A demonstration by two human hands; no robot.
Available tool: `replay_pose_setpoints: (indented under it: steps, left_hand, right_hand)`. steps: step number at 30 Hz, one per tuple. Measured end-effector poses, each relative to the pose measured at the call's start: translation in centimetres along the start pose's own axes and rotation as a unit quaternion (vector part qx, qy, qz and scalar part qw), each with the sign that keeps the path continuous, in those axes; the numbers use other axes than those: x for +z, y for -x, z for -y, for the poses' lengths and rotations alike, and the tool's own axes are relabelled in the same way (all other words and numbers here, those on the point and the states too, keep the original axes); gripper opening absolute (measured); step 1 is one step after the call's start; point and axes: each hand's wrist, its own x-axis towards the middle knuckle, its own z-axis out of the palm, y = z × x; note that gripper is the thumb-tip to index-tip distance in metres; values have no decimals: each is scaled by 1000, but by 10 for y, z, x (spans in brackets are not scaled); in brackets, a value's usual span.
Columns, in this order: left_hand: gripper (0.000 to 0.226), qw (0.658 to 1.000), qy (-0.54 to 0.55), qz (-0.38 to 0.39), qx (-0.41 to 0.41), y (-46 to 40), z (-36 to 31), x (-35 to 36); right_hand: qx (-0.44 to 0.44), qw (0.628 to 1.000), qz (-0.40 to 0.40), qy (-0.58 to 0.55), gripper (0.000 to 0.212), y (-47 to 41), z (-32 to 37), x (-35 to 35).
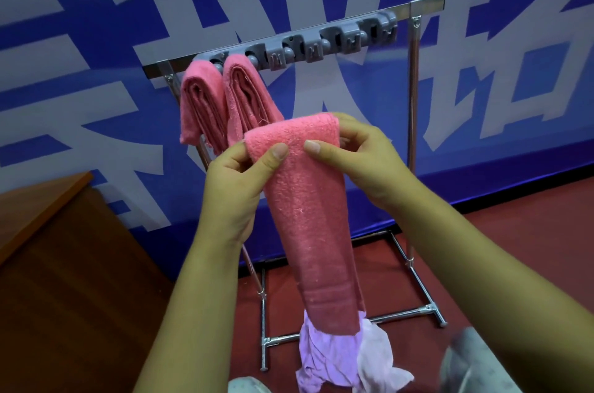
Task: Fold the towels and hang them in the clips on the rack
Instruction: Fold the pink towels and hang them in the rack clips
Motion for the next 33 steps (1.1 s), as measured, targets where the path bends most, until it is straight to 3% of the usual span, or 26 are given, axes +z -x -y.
replay_pose_setpoints:
  steps: [4,7,9,12,16,20,23,28,31,33]
  left_hand:
    - [24,1000,6,-1,21,-1,-3,4]
    - [23,999,5,-3,32,0,-5,5]
    - [22,999,5,-1,38,1,-6,6]
    - [19,999,-6,-4,38,1,-7,6]
    - [15,999,-20,-9,24,-3,-7,5]
    - [12,1000,-19,-3,-25,-11,-2,4]
    - [14,995,9,-8,-103,-23,14,-4]
    - [68,950,54,59,-300,-18,58,-28]
    - [86,937,117,124,-305,7,85,-37]
    - [96,935,151,149,-285,23,96,-42]
  right_hand:
    - [20,999,2,-35,61,3,-10,1]
    - [87,983,76,-142,99,2,-22,-7]
    - [137,962,164,-171,96,5,-30,-11]
    - [203,927,274,-153,74,15,-40,-14]
    - [236,908,311,-154,70,21,-49,-15]
    - [251,905,307,-157,38,24,-55,-10]
    - [268,901,293,-174,32,27,-54,-5]
    - [320,892,210,-238,30,20,-52,0]
    - [349,874,137,-308,55,14,-49,-2]
    - [351,872,77,-333,39,11,-44,-3]
